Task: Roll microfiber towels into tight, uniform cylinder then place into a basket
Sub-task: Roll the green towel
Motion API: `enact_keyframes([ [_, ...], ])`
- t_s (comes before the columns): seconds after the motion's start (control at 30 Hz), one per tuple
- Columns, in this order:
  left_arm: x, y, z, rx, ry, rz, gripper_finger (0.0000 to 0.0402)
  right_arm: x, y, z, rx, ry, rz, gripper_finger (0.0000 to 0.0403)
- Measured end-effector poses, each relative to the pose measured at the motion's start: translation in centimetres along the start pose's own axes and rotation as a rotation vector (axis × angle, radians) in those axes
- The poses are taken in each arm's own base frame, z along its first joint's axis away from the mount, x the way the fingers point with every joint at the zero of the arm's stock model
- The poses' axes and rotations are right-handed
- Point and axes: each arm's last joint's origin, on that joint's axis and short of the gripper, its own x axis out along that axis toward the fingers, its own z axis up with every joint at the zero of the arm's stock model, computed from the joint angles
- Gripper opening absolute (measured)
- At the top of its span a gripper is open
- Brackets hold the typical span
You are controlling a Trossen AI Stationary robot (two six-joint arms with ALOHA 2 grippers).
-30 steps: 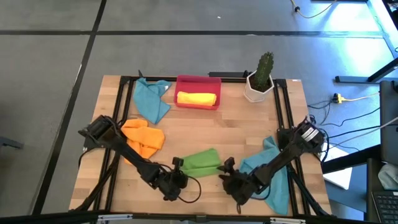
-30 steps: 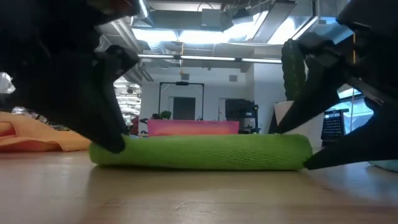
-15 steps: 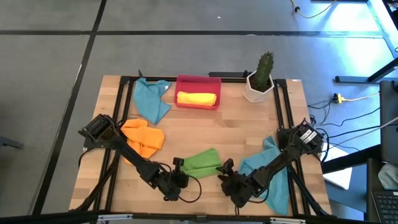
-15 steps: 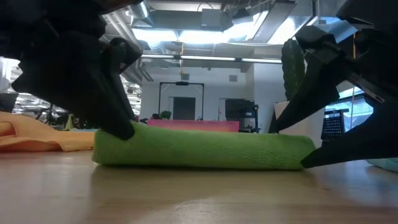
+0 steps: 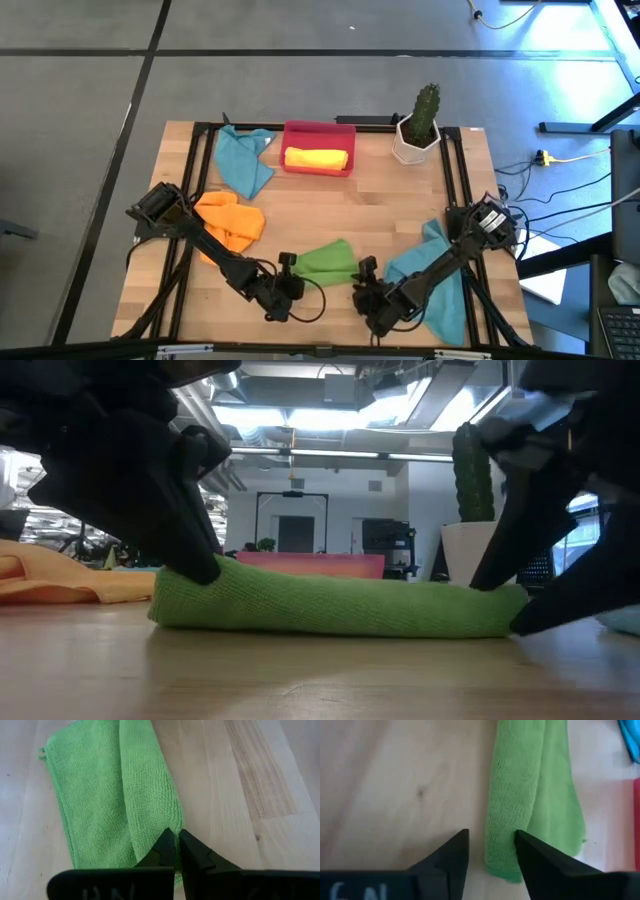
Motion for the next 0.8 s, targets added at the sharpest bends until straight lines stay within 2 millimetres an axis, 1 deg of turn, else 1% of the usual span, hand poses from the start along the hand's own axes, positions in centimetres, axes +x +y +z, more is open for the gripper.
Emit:
enact_keyframes([
  [0.1, 0.0, 0.0, 0.0, 0.000, 0.003, -0.009, 0.0000, -0.4, -0.3, 0.5, -0.009, 0.017, -0.013, 0.0152],
  [0.23, 0.0, 0.0, 0.0, 0.000, 0.006, -0.015, 0.0000, -0.8, -0.5, 1.3, 0.005, 0.003, -0.009, 0.0158],
  [0.4, 0.0, 0.0, 0.0, -0.005, 0.005, -0.017, 0.0000, -0.8, -0.3, 1.2, 0.024, 0.020, 0.054, 0.0169],
  [0.57, 0.0, -0.1, 0.0, -0.008, 0.006, -0.030, 0.0000, 0.1, -0.8, 0.2, 0.044, 0.070, 0.050, 0.0170],
  [0.8, 0.0, -0.2, 0.0, -0.012, 0.009, -0.045, 0.0000, 1.4, -2.2, 0.2, 0.059, 0.100, 0.047, 0.0170],
])
